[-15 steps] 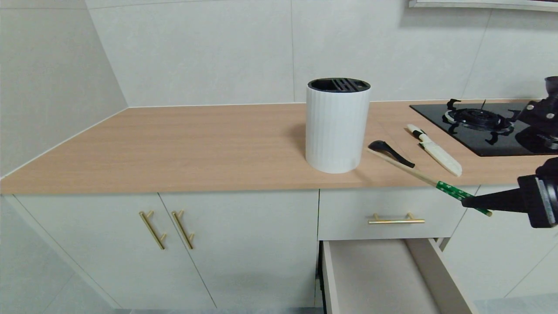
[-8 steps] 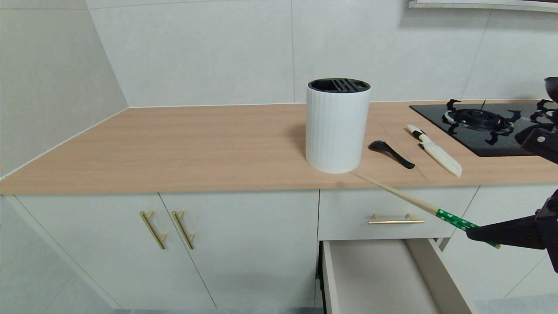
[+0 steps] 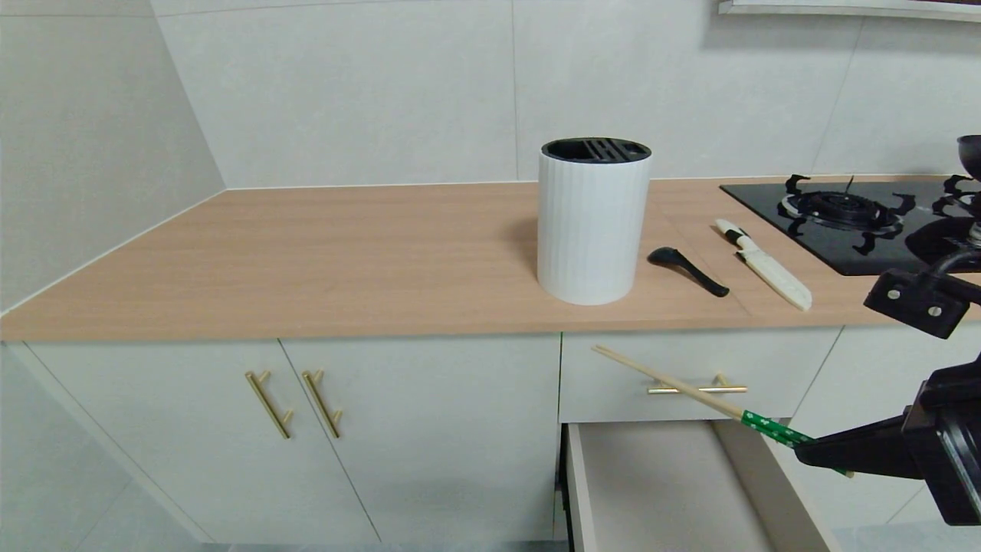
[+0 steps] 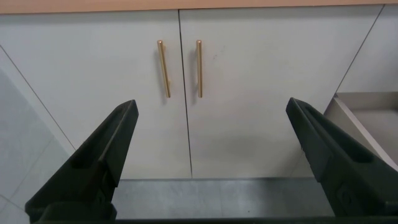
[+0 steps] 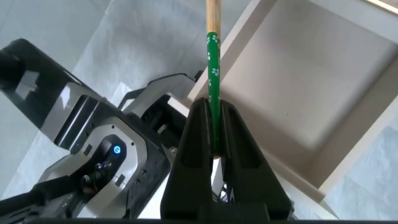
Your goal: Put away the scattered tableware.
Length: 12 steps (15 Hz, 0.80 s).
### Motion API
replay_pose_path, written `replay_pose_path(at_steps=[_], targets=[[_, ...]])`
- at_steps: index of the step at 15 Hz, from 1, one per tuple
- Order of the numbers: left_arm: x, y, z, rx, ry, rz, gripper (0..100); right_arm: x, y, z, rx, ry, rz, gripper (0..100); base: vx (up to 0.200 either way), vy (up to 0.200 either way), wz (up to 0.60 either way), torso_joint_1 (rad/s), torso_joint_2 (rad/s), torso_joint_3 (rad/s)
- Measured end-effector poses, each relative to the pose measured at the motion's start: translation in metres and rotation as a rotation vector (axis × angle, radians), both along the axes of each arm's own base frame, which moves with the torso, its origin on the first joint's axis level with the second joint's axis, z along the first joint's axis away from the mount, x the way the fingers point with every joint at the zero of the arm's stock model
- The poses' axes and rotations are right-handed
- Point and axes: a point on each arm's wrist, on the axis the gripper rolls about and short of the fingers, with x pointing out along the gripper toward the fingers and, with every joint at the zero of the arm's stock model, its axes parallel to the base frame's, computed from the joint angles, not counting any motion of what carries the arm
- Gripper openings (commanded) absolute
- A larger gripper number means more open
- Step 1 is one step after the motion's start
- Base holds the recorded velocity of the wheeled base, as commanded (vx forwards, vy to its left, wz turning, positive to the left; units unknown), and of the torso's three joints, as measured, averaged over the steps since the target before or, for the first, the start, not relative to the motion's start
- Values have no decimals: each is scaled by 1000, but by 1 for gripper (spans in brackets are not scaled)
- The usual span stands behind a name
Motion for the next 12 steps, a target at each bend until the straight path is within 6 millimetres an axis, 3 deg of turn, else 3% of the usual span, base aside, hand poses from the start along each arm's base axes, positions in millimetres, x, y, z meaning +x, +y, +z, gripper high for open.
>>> replay_pose_path(at_steps=[12], targets=[[0, 0, 0, 0, 0, 0, 100, 5, 3, -6, -27, 14, 19, 0, 0, 0, 0, -148, 428, 278]])
